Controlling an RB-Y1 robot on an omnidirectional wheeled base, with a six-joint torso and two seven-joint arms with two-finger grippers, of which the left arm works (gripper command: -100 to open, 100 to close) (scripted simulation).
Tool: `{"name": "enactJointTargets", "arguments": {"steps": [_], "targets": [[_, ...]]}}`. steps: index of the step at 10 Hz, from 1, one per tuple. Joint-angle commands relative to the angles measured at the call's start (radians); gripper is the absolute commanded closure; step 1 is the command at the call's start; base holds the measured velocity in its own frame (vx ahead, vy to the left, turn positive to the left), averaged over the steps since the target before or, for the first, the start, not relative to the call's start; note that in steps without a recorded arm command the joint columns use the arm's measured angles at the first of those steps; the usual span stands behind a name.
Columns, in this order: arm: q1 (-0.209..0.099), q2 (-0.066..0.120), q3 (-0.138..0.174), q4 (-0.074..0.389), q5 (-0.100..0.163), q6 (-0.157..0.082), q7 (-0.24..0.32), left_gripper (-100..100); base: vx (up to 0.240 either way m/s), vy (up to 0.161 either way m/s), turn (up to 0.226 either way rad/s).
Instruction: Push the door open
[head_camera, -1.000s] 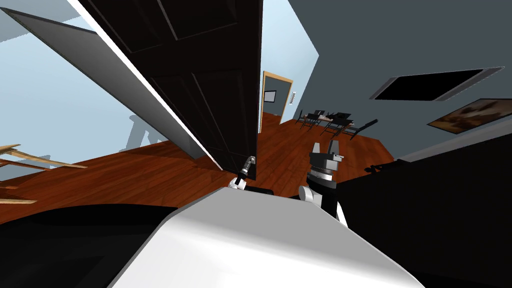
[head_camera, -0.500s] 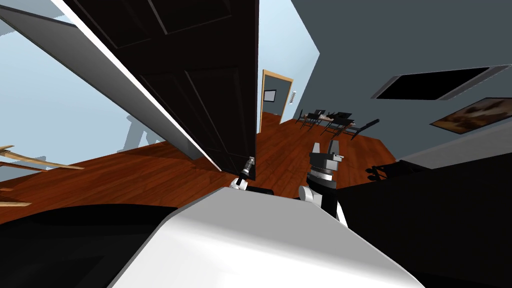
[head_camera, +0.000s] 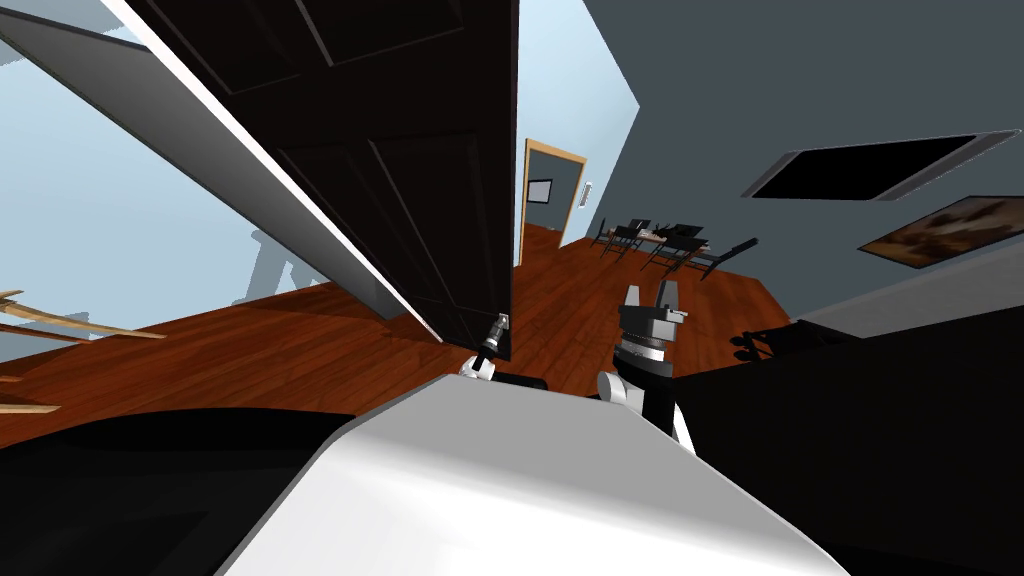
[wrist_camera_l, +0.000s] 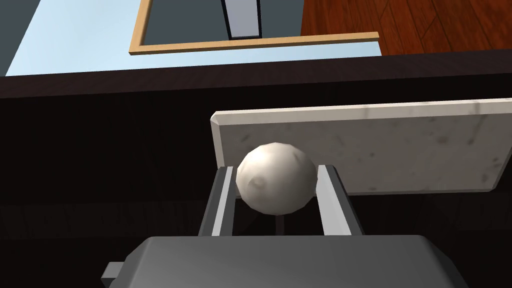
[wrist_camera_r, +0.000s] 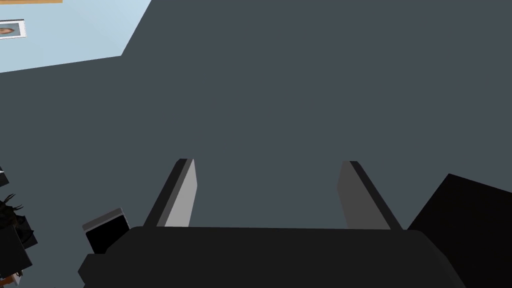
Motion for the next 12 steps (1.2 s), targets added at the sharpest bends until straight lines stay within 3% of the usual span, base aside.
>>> {"name": "enactJointTargets", "arguments": {"steps": [1,3,5,7,8,12], "targets": [[-0.003,0.031,0.02,0.0,0.011,0.003,-0.009,100,0.138,-0.032,0.078],[-0.005,0.043,0.033,0.0,0.019,0.005,-0.014,100,0.185,-0.047,0.041],[-0.005,0.043,0.033,0.0,0.019,0.005,-0.014,100,0.08,-0.016,0.011],[-0.009,0.055,0.063,0.0,0.036,0.009,-0.027,100,0.162,0.005,0.152],[0.009,0.057,0.026,-0.018,0.018,0.01,-0.017,-100,0.081,0.027,0.308],[0.031,0.067,-0.054,-0.046,-0.017,0.023,0.014,-100,-0.068,0.056,0.294]]}}
